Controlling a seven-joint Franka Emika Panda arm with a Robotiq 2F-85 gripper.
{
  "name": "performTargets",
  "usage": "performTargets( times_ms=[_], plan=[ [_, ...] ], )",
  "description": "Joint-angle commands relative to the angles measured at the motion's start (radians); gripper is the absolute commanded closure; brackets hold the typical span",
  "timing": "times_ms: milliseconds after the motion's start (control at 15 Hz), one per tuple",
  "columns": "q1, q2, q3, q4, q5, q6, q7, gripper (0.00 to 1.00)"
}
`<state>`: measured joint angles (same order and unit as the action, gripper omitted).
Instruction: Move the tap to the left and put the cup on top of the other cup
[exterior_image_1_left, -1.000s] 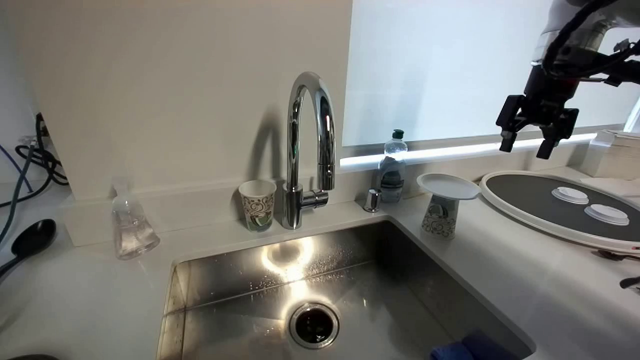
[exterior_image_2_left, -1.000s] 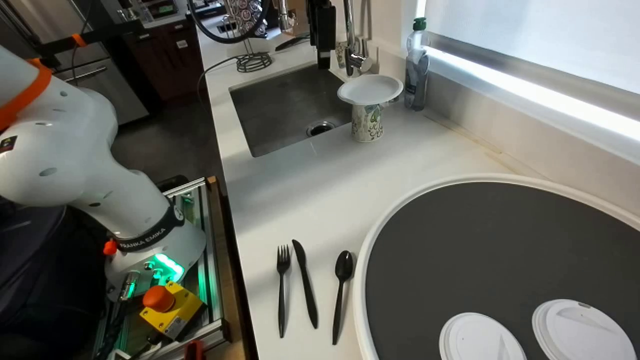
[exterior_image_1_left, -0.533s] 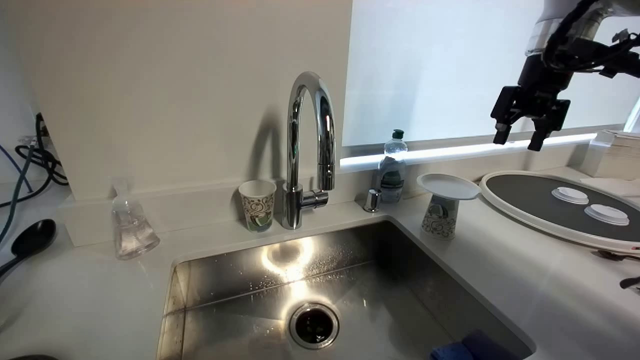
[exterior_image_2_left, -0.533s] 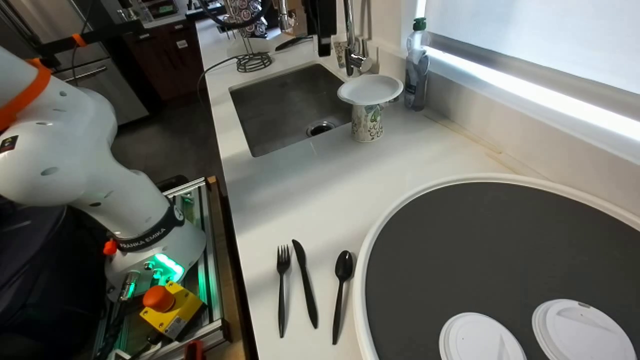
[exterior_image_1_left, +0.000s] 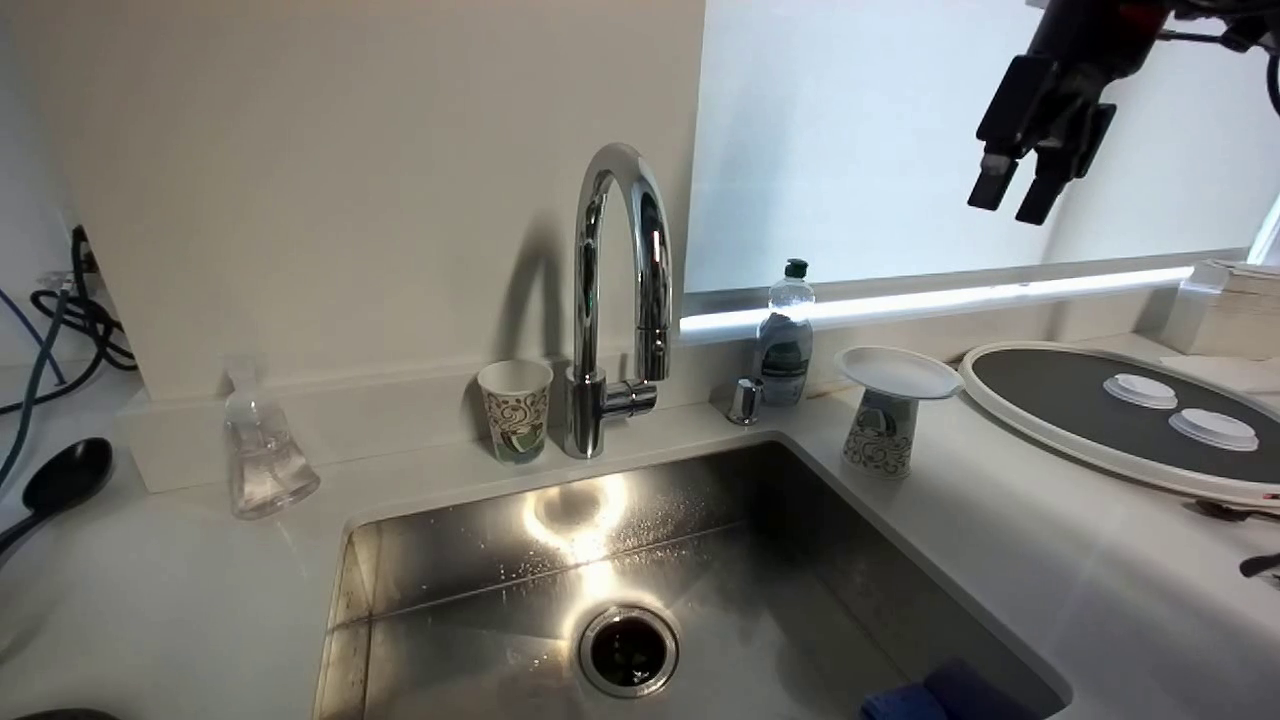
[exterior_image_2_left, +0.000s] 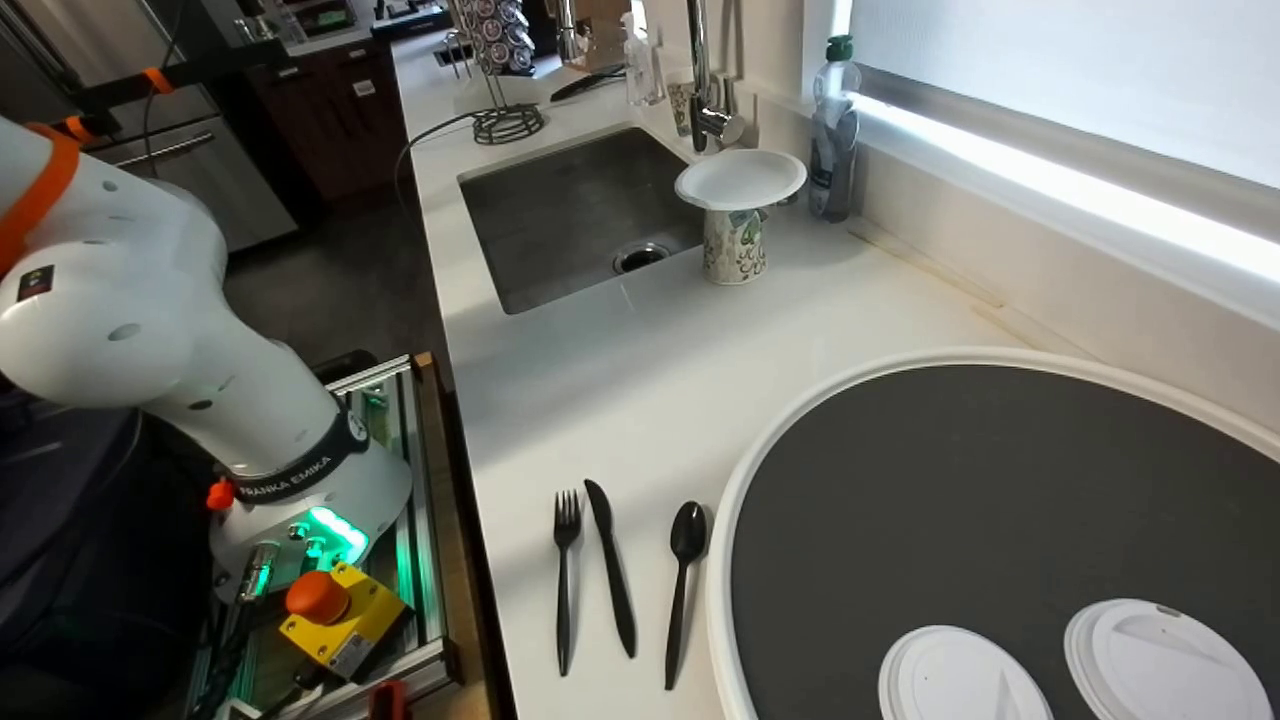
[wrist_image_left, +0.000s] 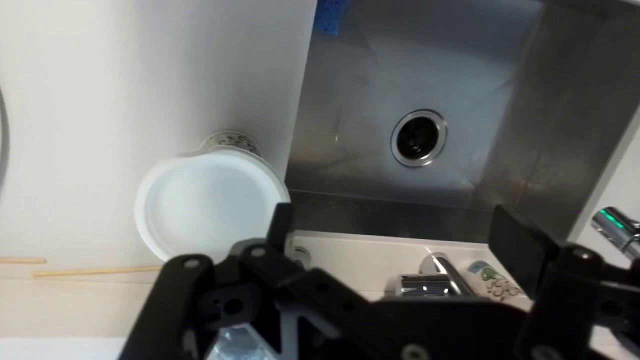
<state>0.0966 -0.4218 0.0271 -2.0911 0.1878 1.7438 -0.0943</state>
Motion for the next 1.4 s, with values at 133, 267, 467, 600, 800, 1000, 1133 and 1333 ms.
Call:
performTargets(
  times_ms=[133,267,467,600,800,1000,1133,1333],
  plan=[
    [0.079,-0.002,0.014,0.021,0.113,-0.031,-0.118,0.0],
    [0.107,0.019,0.027,0.03,0.13,-0.037,-0.164,0.0],
    [0.106,0.009,0.047,0.013,0.111,-0.004,-0.155,0.0],
    [0.119,0.027,0.059,0.021,0.111,-0.004,-0.175,0.0],
    [0.119,0.036,0.059,0.026,0.111,-0.004,-0.189,0.0],
    [0.122,0.036,0.061,0.028,0.106,-0.008,-0.201,0.0],
    [0.122,0.031,0.067,0.031,0.101,0.004,-0.197,0.0],
    [0.129,0.028,0.078,0.05,0.101,0.025,-0.203,0.0]
  ],
)
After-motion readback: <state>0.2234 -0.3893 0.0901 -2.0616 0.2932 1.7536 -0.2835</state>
